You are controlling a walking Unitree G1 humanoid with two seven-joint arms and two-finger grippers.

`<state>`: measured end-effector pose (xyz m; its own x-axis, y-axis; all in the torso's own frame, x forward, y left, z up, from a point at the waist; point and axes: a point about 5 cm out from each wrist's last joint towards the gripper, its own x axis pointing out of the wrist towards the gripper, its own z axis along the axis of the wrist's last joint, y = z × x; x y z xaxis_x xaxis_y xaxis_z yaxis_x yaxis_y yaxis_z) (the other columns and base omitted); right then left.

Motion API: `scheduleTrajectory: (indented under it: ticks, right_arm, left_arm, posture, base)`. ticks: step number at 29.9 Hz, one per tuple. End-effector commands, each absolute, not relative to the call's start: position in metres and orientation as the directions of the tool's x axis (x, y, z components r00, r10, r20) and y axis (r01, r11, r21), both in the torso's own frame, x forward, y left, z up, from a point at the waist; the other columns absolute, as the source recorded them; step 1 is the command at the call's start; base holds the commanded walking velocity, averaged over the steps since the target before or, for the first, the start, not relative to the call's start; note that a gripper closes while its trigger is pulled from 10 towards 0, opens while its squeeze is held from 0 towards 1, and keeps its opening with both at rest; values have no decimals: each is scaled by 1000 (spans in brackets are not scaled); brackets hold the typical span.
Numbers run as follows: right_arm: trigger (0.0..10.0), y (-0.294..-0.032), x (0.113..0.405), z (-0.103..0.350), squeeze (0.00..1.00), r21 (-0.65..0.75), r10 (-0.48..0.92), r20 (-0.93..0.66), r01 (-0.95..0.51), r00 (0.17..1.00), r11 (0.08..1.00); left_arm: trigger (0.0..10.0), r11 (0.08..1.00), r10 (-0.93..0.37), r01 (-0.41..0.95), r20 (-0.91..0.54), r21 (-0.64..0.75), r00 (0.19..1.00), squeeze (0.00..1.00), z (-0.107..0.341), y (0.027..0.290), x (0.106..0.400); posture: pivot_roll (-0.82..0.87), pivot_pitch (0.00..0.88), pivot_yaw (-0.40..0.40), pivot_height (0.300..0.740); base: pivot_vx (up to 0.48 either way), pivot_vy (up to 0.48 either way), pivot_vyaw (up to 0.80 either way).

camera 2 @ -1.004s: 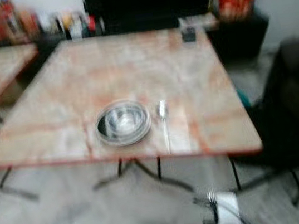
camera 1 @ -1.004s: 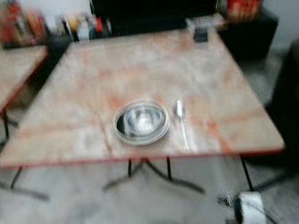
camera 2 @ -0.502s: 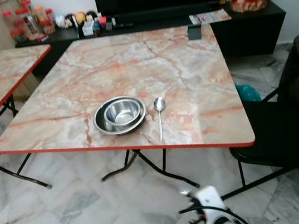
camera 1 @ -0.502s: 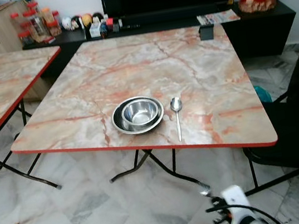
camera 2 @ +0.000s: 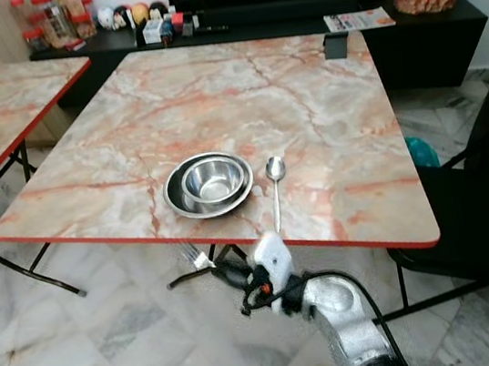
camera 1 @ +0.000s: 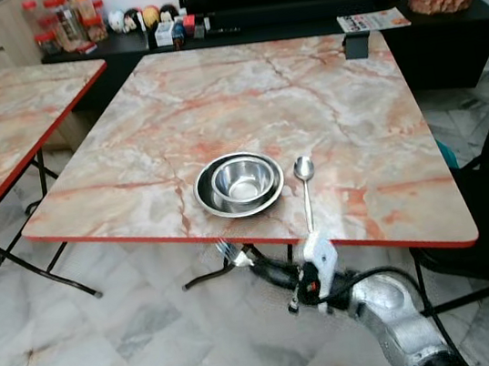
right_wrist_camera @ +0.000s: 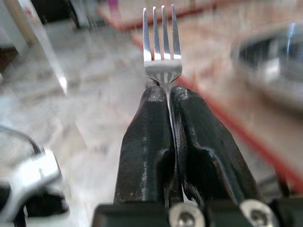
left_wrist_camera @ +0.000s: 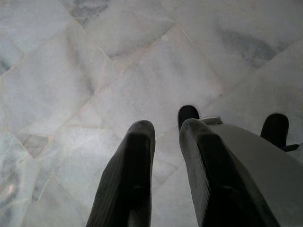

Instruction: Setting the table

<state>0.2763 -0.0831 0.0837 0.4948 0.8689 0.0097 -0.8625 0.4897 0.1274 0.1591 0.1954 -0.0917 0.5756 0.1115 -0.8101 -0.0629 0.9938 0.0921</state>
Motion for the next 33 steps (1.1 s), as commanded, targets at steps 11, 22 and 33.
scheduleTrajectory:
  ticks: [11, 22, 33]
  right_arm:
    - [10000, -94, 318, 192, 0, 147, 608, 388, -698, 693, 701]
    - [10000, -165, 357, 150, 0, -16, 110, 62, -109, 992, 994]
    - [10000, -138, 350, 112, 0, 16, 127, -16, -127, 992, 992]
  left_arm:
    - [10000, 992, 126, -88, -801, 92, 585, 0, -90, 198, 163]
    - [10000, 993, 120, -88, -798, 84, 590, 0, -89, 198, 166]
    - [10000, 991, 131, -103, -786, 86, 604, 0, -86, 203, 169]
  posture:
    - [-57, 0, 20, 732]
    - [-58, 0, 27, 732]
    - [-49, 0, 36, 732]
  base:
    - [0, 0, 0]
    - [0, 0, 0]
    - [0, 0, 0]
